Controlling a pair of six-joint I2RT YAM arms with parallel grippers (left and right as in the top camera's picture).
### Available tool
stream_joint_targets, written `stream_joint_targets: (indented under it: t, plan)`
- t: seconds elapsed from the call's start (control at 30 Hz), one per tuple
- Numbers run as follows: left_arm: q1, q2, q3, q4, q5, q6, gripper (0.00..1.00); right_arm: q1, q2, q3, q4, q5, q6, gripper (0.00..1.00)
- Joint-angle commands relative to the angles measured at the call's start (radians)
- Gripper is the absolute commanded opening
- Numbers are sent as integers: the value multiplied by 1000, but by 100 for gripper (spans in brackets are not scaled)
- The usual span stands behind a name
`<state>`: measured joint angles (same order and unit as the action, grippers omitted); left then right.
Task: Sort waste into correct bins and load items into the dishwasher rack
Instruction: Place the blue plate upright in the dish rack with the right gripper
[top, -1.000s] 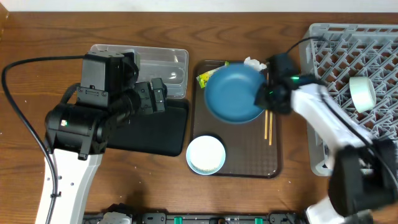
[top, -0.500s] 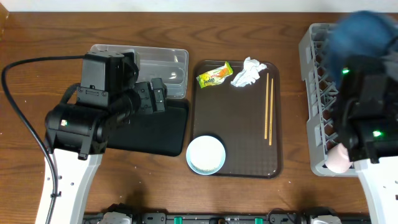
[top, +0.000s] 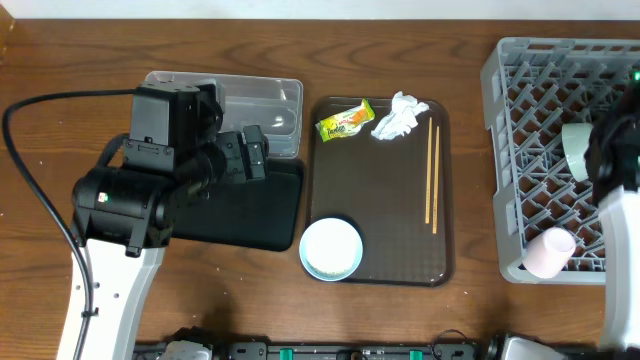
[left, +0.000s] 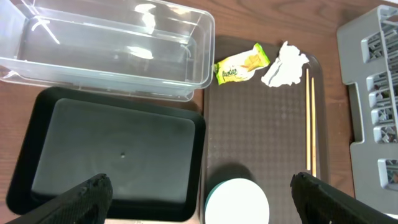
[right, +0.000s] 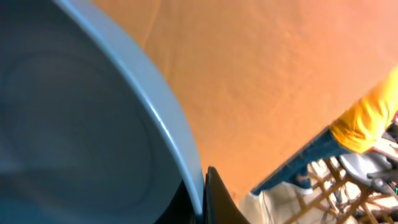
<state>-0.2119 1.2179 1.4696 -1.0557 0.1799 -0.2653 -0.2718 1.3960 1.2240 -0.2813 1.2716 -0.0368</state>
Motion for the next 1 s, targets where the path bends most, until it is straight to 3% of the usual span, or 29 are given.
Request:
stream_joint_targets:
  t: [0.0,0.17,0.47,0.7,0.87,0.97]
  plan:
    - [4,3,9,-3,-9,-5,94,-28,79,10,115,3,-282,1]
    - [4,3,9,-3,-9,-5,94,-35,210,10,290,3,-523,1]
    - [4,3,9,-3,-9,-5,94,-33,373,10,304,4,-600,1]
    - [4,3,9,-3,-9,-5,94,34,389,10,301,-31,-619,1]
    - [4,3,9,-3,-9,-5,94,37,388,10,531,48,-822,1]
    - [4,3,9,-3,-9,-5,94,37,388,10,576,48,-883,1]
